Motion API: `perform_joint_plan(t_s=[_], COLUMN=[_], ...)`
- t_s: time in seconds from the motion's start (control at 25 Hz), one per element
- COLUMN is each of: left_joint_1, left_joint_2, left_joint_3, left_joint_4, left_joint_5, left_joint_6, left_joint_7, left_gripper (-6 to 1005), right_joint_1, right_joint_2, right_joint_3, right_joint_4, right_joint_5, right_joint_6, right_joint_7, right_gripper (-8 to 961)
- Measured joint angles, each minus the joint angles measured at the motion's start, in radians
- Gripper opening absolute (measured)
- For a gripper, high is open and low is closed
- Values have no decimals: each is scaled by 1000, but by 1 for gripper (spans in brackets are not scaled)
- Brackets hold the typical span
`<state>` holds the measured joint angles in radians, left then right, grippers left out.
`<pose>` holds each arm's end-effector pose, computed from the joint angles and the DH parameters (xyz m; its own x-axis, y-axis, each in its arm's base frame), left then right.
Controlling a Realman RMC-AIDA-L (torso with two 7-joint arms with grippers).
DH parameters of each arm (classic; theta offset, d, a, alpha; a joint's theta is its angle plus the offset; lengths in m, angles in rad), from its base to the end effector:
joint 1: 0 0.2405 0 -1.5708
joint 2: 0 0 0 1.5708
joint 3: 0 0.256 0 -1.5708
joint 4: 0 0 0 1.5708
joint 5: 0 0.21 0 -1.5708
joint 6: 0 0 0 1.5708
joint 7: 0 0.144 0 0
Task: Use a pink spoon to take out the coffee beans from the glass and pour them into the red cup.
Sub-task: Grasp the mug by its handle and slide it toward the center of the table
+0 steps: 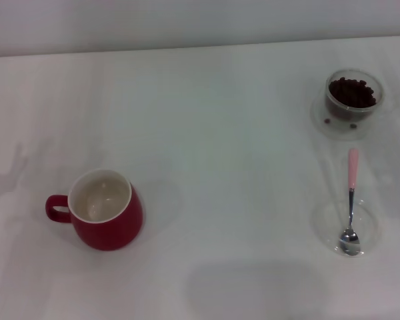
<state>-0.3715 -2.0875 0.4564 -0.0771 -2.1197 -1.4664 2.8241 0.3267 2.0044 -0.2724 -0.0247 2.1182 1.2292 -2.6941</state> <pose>-0.3437 0.2786 -0.0018 0.6032 -0.1262 0.7876 0.7713 -0.1591 -0.6162 0.4150 0.2803 0.0642 0.6045 0.0280 -0.7961 -0.7914 0.1348 -0.5962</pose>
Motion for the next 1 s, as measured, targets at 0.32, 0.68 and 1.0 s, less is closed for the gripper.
perform_joint_plan(t_s=[0.32, 0.68, 1.0], left_joint_1=[33, 44, 81], left_joint_2=[-1, -2, -1], left_joint_3=[0, 6, 8], left_joint_4=[-5, -27, -43], left_joint_5=[12, 39, 130], left_joint_6=[-47, -64, -60], left_joint_7=[1, 2, 2], left_gripper=[891, 890, 890], right_joint_1=[-11, -25, -39], right_joint_2=[-1, -1, -2], right_joint_3=[-4, -7, -5], right_joint_4=[-11, -25, -43], right_joint_5=[-6, -9, -11], right_joint_6=[4, 5, -1], right_joint_7=[0, -6, -4], right_gripper=[871, 870, 869])
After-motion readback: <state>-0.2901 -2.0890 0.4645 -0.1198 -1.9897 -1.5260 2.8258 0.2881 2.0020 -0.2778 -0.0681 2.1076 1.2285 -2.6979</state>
